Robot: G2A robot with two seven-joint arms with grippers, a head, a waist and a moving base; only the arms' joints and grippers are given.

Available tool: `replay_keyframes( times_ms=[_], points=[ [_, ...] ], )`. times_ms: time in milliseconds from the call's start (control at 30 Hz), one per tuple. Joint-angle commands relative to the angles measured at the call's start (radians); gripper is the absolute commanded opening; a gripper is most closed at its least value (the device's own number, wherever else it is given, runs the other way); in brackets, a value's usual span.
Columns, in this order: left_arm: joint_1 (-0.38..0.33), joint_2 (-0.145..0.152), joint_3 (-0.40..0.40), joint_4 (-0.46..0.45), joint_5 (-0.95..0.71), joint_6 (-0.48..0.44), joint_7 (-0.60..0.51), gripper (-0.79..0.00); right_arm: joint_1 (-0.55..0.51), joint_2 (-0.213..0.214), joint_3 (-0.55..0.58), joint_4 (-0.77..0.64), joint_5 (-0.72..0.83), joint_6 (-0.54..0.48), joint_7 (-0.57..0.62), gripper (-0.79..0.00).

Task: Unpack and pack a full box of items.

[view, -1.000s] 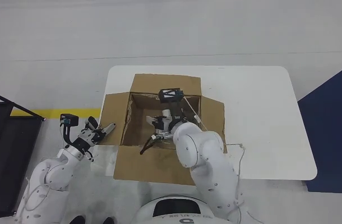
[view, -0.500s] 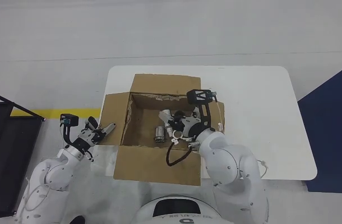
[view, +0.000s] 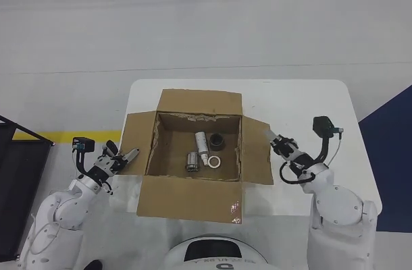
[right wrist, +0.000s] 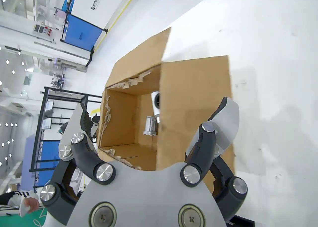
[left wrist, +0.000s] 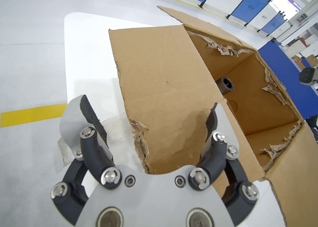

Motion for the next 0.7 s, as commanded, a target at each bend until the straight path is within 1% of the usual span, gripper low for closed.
replay_keyframes(
  times_ms=[0, 33, 133, 200, 367, 433, 533, 600, 667],
  points=[
    [0.0, 0.0, 0.0, 0.0, 0.0, 0.0, 0.0, 0.0, 0.015, 0.009, 0.073, 0.104, 0.064, -0.067, 0.002, 0.0],
    [0.0, 0.0, 0.0, 0.0, 0.0, 0.0, 0.0, 0.0, 0.03, 0.014, 0.101, 0.158, 0.088, -0.099, 0.006, 0.0],
    [0.0, 0.0, 0.0, 0.0, 0.0, 0.0, 0.0, 0.0, 0.072, 0.027, 0.132, 0.298, 0.156, -0.166, 0.036, 0.0],
    [0.0, 0.0, 0.0, 0.0, 0.0, 0.0, 0.0, 0.0, 0.105, 0.036, 0.146, 0.383, 0.177, -0.184, 0.067, 0.0],
    [0.0, 0.0, 0.0, 0.0, 0.0, 0.0, 0.0, 0.0, 0.216, 0.063, 0.207, 0.613, 0.348, -0.213, 0.213, 0.0],
    [0.0, 0.0, 0.0, 0.0, 0.0, 0.0, 0.0, 0.0, 0.246, 0.074, 0.243, 0.685, 0.435, -0.245, 0.256, 0.0],
    [0.0, 0.0, 0.0, 0.0, 0.0, 0.0, 0.0, 0.0, 0.282, 0.089, 0.308, 0.792, 0.699, -0.285, 0.384, 0.0],
    [0.0, 0.0, 0.0, 0.0, 0.0, 0.0, 0.0, 0.0, 0.317, 0.104, 0.346, 0.885, 0.857, -0.26, 0.51, 0.0],
    [0.0, 0.0, 0.0, 0.0, 0.0, 0.0, 0.0, 0.0, 0.362, 0.122, 0.38, 0.976, 0.921, -0.218, 0.571, 0.0]
  ],
)
